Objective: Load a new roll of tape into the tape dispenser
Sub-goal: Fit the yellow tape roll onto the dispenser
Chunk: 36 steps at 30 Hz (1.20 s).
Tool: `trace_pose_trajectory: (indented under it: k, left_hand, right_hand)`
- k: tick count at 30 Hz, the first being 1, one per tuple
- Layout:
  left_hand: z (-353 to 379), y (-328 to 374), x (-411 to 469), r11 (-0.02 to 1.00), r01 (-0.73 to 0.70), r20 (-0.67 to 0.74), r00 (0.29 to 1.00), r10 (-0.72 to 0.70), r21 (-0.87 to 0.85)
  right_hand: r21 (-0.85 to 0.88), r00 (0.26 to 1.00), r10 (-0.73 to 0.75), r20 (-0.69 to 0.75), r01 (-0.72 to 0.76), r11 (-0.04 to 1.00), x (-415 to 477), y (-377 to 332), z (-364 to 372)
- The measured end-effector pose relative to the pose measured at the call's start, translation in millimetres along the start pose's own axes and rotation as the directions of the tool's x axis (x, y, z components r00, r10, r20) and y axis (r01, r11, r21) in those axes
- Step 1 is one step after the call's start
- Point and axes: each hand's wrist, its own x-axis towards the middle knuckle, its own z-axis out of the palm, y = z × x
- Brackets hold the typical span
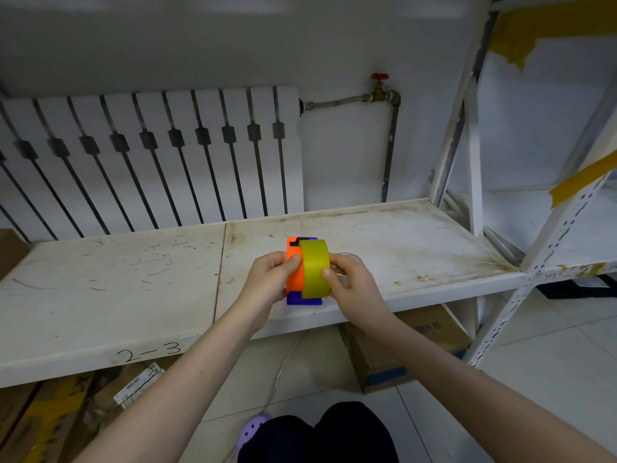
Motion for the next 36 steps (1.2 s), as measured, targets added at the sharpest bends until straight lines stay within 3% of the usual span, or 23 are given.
trace_pose_trajectory:
  k: [8,18,21,24,28,32,36]
  left_hand:
    - [0,5,-12,0.998,-0.042,0.019,0.999,0.043,-0.041]
    - [-2,0,-22,0.996,-0.039,0.025,0.999,0.041,-0.076]
    - [-10,-1,-22,0.996,-0.020,0.039,0.999,0.023,-0.084]
    - [-17,1,-23,0.999,-0.034,0.067,0.997,0.037,-0.041]
    - [-19,3,-24,0.997,-0.072,0.119,0.990,0.071,0.000]
    - [-18,3,-23,0.990,-0.140,0.206,0.970,0.131,0.030]
    - [-17,3,-23,0.976,-0.185,0.277,0.949,0.149,0.110]
  right_hand:
    - [-0.078,0.996,0.002,0.091,0.006,0.997,-15,-9,8]
    - [-0.390,0.967,-0.124,0.223,0.205,0.898,-22,-16,11]
    - [-0.274,0.966,-0.113,0.232,0.176,0.946,-18,-9,2]
    - [-0.116,0.998,-0.014,0.055,0.020,0.993,-10,3,-6]
    - [-0.142,0.986,0.165,0.041,-0.157,0.977,-5,19,-6]
    - [0.038,0.980,0.199,0.009,-0.199,0.979,3,16,-4]
    - [0.110,0.984,0.099,-0.148,-0.083,0.990,9,5,-12]
